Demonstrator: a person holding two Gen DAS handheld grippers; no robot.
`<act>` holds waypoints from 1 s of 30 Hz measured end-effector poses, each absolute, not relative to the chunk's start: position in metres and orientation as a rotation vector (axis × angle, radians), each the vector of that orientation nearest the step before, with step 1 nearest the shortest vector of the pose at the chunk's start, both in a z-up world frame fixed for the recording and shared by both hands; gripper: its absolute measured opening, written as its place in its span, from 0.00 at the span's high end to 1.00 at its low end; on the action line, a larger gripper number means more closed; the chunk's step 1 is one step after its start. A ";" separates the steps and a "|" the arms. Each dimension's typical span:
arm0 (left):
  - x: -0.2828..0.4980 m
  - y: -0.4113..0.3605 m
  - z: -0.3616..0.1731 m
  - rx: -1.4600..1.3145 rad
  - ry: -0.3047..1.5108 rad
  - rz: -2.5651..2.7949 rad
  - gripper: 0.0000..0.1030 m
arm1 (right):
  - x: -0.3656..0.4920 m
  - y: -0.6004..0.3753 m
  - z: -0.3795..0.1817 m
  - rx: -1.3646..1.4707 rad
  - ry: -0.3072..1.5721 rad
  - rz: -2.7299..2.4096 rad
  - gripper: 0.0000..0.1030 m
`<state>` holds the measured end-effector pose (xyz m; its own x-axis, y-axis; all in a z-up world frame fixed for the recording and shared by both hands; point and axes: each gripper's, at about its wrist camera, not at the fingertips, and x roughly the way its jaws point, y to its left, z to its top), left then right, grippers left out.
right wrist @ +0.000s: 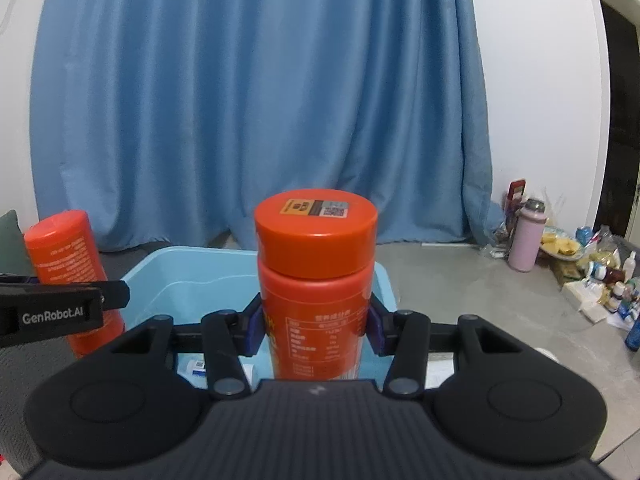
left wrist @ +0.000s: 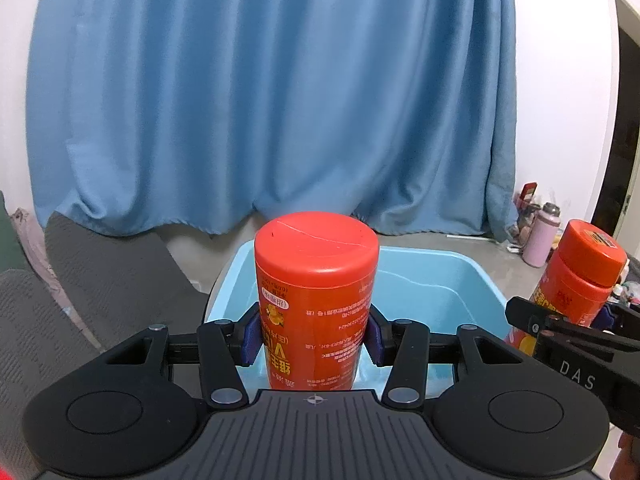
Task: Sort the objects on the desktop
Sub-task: 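Lift both orange bottles over the blue tub and release them inside, then withdraw both tools and move the right tool toward the white jar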
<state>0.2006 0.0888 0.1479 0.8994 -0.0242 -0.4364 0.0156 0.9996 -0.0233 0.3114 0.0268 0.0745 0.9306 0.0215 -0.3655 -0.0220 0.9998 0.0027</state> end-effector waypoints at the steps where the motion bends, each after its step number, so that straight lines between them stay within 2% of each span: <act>1: 0.210 0.089 0.145 -0.017 0.458 -0.021 0.51 | 0.319 0.026 0.071 -0.003 0.384 0.023 0.52; 15: 0.300 0.088 0.098 -0.001 0.549 -0.057 0.51 | 0.409 0.025 0.028 -0.025 0.523 0.043 0.52; 17: 0.307 0.091 0.093 -0.027 0.564 -0.069 0.49 | 0.413 0.026 0.024 -0.029 0.538 0.039 0.47; 19: 0.309 0.095 0.089 -0.066 0.562 -0.072 0.46 | 0.411 0.029 0.023 -0.045 0.530 0.034 0.31; 21: 0.310 0.097 0.086 -0.084 0.566 -0.068 0.29 | 0.404 0.032 0.025 -0.066 0.509 0.031 0.22; 30: 0.268 0.102 0.096 -0.074 0.490 -0.031 0.29 | 0.363 0.022 0.047 -0.029 0.390 0.022 0.22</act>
